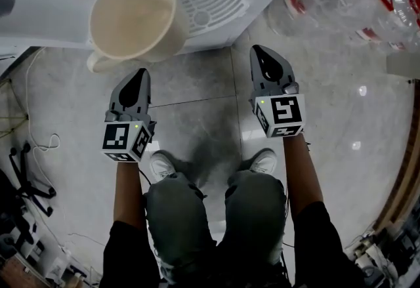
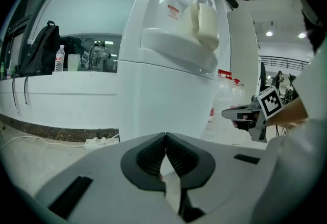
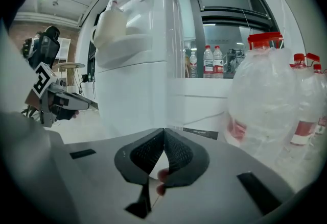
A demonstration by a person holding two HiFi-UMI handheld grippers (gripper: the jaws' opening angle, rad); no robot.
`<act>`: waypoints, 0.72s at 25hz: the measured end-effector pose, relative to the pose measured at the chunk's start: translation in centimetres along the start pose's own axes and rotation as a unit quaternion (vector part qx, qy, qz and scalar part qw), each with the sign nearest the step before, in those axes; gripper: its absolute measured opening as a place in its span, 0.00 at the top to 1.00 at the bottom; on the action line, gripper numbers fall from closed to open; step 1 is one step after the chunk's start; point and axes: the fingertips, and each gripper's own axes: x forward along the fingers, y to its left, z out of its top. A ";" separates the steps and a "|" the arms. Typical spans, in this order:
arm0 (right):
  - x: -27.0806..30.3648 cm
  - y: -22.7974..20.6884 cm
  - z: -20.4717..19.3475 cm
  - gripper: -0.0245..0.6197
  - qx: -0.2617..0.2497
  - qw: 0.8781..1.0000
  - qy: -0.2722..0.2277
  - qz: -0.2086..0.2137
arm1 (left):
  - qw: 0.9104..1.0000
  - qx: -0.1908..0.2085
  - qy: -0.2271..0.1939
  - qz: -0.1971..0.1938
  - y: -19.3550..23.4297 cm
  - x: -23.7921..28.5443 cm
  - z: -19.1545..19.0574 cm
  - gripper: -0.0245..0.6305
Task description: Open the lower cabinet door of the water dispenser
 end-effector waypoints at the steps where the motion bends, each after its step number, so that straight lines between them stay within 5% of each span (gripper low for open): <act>1: 0.3 -0.1 -0.2 0.94 -0.002 1.000 -0.001 0.003 | 1.000 0.003 -0.002 -0.002 0.0 0.2 -0.2 0.95; 4: 1.2 -0.4 -1.4 0.90 -0.012 1.000 0.006 0.016 | 1.000 0.015 -0.002 -0.008 0.2 0.8 -1.0 0.95; 12: 4.0 1.1 0.0 0.52 -0.014 0.994 -0.032 0.103 | 0.999 0.039 -0.012 -0.021 0.7 1.6 -1.6 0.95; 18: 5.5 1.4 0.5 0.50 -0.028 0.992 -0.032 0.120 | 0.999 0.045 -0.019 -0.017 1.4 0.9 -1.7 0.95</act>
